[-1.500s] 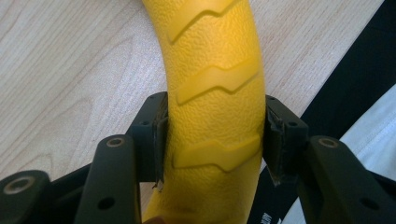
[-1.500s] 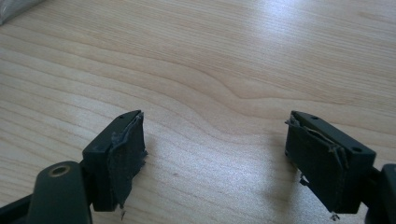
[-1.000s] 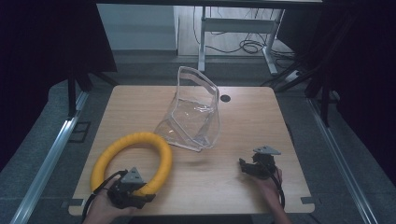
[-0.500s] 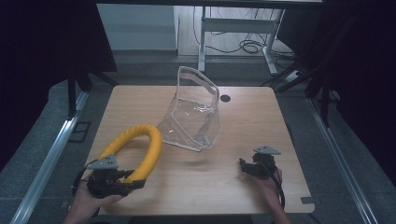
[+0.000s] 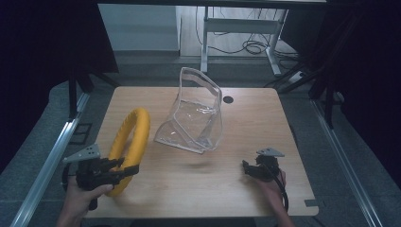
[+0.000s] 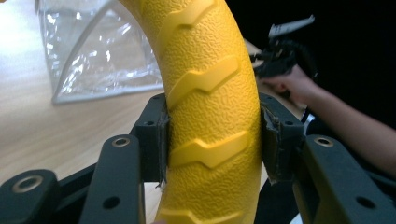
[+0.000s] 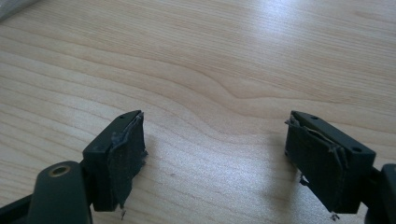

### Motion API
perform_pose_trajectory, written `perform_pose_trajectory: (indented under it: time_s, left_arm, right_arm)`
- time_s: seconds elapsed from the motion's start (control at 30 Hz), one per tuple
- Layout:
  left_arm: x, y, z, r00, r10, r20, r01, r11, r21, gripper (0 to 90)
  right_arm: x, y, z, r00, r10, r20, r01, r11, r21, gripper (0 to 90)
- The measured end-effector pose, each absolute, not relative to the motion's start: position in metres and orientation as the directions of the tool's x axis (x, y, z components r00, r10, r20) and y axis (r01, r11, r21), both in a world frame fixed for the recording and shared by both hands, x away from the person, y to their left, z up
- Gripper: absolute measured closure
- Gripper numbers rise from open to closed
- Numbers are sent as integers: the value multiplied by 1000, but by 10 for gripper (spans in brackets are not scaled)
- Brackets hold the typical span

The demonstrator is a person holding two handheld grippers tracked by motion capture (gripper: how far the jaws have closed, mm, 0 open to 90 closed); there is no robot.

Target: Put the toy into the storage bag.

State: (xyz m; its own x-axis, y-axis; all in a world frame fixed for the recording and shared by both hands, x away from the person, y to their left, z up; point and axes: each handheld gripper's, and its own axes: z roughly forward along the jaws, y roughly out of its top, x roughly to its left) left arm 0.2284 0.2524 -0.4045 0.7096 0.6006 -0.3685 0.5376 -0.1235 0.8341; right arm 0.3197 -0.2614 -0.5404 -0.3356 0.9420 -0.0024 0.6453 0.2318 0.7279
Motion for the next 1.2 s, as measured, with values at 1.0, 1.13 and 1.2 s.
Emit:
perform_pose_trajectory:
  time_s: [1.0,1.13,1.2]
  left_arm:
    - [247,231,-365,729,509,-457,456,136,879,509]
    - [250,224,-359,729,512,-454,440,157,884,510]
    - [253,218,-355,730,514,-451,425,176,888,510]
  right_arm:
    - [320,-262,-540,-329,944,-5,646,229,728,201]
    - [320,-262,-540,-330,944,-6,646,230,728,201]
    - [320,-262,-540,-329,944,-4,647,229,727,201]
